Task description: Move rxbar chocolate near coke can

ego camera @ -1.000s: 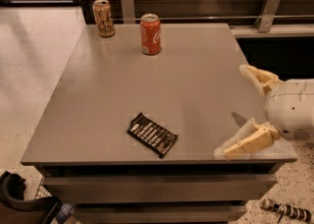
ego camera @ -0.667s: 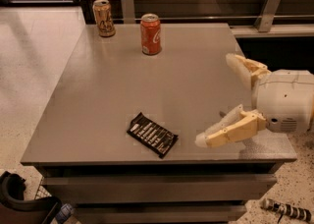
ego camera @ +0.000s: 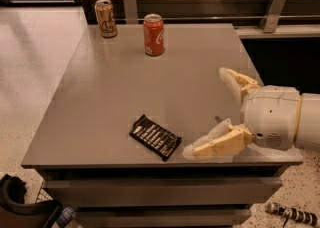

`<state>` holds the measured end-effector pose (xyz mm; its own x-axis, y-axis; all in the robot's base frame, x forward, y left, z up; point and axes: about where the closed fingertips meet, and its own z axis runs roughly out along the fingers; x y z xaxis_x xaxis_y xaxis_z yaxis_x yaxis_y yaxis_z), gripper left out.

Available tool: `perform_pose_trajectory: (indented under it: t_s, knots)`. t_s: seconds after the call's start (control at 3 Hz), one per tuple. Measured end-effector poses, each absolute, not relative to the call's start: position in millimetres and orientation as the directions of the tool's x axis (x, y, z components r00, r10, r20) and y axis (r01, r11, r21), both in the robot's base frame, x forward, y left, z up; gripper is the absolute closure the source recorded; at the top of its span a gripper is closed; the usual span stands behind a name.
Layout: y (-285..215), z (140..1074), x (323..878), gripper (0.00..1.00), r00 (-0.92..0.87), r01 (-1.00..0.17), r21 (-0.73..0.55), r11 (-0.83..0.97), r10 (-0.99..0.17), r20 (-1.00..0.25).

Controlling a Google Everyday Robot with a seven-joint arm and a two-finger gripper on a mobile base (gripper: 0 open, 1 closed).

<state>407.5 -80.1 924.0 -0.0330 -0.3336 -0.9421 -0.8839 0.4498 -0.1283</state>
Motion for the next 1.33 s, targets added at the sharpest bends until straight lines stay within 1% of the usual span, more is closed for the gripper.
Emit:
perform_pose_trajectory:
  t_s: [0.33,0.67,1.33]
  knots:
    - [-64,912,403,0.00,-0.048,-0.873,-0.100,0.477,-0.287,-0.957]
    - [-50,894,406,0.00,-0.056,-0.866,-0.087,0.492,-0.268,-0.962]
    - [-32,831,409,0.00,-0.075,-0.883,-0.078,0.463,-0.303,-0.950]
